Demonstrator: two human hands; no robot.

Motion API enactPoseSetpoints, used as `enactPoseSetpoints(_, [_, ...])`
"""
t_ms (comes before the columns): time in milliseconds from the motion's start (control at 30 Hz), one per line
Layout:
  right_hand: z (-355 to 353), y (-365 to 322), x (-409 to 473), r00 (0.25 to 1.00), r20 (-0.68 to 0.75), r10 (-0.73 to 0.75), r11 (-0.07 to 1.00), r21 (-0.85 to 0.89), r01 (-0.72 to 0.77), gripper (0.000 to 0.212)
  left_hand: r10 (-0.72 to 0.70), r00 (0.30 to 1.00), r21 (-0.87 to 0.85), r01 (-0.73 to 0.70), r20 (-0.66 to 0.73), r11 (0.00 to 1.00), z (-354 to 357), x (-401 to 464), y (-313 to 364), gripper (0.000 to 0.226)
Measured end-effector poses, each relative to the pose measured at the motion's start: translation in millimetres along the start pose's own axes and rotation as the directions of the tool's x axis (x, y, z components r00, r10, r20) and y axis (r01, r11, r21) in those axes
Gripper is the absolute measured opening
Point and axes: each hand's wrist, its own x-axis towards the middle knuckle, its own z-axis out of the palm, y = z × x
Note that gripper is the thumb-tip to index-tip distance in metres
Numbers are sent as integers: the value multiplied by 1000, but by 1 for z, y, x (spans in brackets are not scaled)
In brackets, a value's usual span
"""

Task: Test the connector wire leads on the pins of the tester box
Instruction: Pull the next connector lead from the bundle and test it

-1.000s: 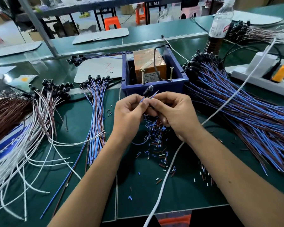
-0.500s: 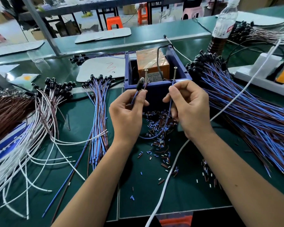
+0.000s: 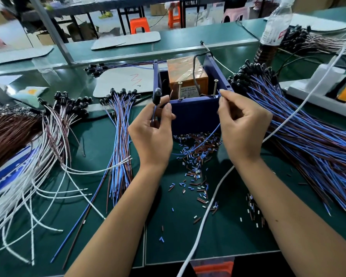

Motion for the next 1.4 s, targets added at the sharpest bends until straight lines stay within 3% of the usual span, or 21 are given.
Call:
enactPoseSetpoints(133, [-1,0,0,1000,17,-21,1000,13,21,19,30,999,-10,-30,33,1000,0,0,4,30])
enactPoseSetpoints(567, [-2,-2,-1,999,35,-29,999,19,29,19,28,998,-41,-26,48,999,1,-2,6,36])
enactPoseSetpoints(833, [-3,-2,-1,999,39,-31,999,13,30,18,32,998,-78,-29,50,997,0,-2,6,35])
enactPoseSetpoints(1033, [-4,-1,-2,998,41,-43,999,3,43,18,48,997,-66,-44,61,997,-1,-1,0,16])
enactPoseSetpoints(1400, [-3,2,-1,998,37,-52,999,-14,53,19,36,998,-62,-33,52,998,-1,-1,1,13])
